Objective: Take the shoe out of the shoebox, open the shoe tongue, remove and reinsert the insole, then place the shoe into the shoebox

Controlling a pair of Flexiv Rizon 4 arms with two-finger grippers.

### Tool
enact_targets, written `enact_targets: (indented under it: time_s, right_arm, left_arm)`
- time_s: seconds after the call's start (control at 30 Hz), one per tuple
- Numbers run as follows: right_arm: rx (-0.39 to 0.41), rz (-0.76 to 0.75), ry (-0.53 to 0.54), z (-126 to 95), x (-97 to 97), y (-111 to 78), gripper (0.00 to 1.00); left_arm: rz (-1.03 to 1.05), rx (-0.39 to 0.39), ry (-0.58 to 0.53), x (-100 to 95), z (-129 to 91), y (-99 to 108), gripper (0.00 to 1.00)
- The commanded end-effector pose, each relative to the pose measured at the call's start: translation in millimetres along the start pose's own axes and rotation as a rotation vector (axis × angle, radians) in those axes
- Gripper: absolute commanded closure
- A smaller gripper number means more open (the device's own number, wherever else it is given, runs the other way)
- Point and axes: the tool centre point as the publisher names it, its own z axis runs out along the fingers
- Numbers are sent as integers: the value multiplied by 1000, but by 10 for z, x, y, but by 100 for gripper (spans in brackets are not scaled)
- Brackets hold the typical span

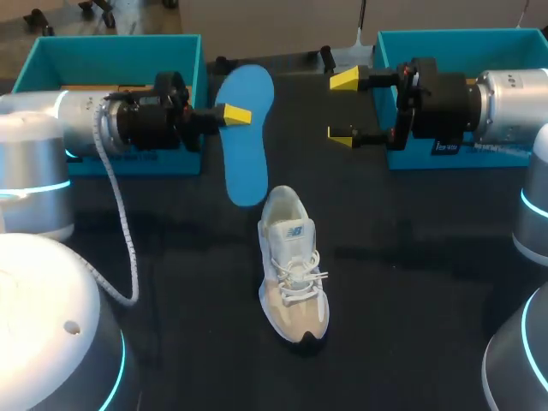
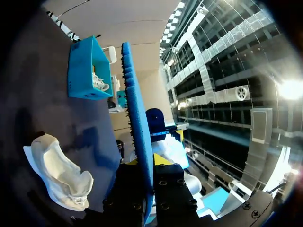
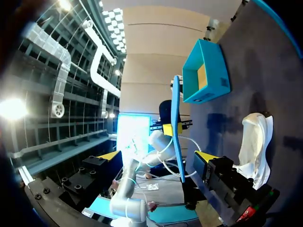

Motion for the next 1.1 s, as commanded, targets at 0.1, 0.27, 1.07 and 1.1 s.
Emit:
enact_targets:
  time_s: [0.1, 0.27, 1.07, 1.1]
  right_arm:
    - [-2, 0, -2, 25, -7, 1, 0]
    - [-2, 0, -2, 25, -7, 1, 0]
    - [-43, -81, -242, 184, 226, -57, 0]
    - [-49, -82, -257, 195, 241, -56, 0]
  left_arm:
    - [-10, -6, -9, -17, 35, 0, 100]
    - [-32, -7, 2, -57, 104, 1, 100]
    - [3, 32, 20, -38, 157, -12, 100]
    - [3, 32, 20, -38, 157, -12, 100]
